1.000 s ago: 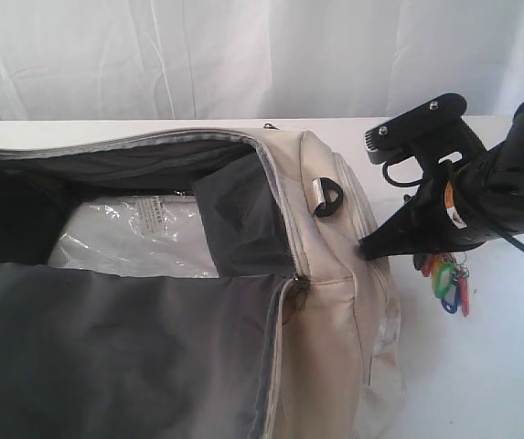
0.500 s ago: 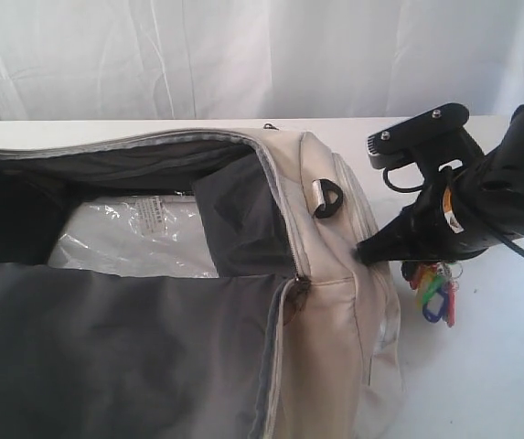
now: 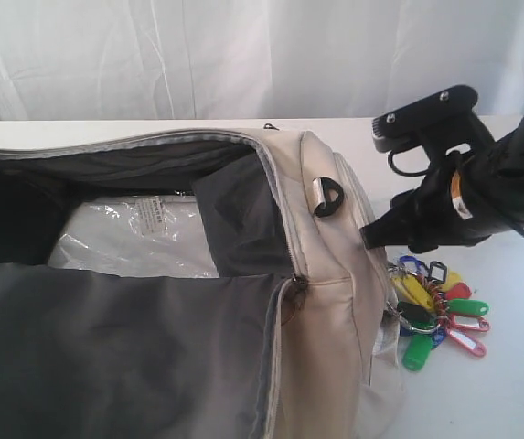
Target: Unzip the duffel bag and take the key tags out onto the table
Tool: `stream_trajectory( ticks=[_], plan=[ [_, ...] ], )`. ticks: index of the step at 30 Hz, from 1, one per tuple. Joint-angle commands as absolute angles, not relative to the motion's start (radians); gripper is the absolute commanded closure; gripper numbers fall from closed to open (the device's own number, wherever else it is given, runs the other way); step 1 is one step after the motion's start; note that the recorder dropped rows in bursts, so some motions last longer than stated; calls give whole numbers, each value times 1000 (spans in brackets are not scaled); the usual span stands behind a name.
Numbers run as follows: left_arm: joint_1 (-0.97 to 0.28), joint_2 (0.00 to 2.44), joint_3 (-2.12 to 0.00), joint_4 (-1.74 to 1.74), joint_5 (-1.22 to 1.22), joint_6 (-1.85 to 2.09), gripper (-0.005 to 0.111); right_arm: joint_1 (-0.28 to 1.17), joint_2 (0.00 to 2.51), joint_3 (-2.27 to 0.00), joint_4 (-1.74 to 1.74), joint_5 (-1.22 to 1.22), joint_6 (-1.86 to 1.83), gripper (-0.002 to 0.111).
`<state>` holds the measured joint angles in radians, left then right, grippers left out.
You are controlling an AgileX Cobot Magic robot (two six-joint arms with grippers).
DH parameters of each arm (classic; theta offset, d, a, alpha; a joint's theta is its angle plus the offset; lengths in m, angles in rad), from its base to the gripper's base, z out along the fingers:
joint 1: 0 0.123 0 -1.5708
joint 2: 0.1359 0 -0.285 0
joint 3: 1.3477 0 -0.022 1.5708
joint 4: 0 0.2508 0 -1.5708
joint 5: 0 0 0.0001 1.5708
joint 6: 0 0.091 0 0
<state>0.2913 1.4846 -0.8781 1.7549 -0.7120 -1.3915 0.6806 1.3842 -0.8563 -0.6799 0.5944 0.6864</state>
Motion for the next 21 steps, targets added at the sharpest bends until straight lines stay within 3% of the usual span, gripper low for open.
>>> stream_trajectory(
  ticks=[1, 9, 15, 21],
  plan=[
    [306, 1475, -882, 1744, -671, -1393, 103, 676, 1284, -873, -747, 602, 696, 59],
    [306, 1390, -931, 1744, -665, -1449, 102, 676, 1114, -873, -817, 649, 719, 59],
    [306, 1305, -933, 1744, -662, -1493, 74, 676, 1041, -873, -817, 709, 719, 59],
    [306, 1227, -933, 1744, -661, -1553, 54, 676, 970, -864, -817, 740, 719, 59]
  ],
)
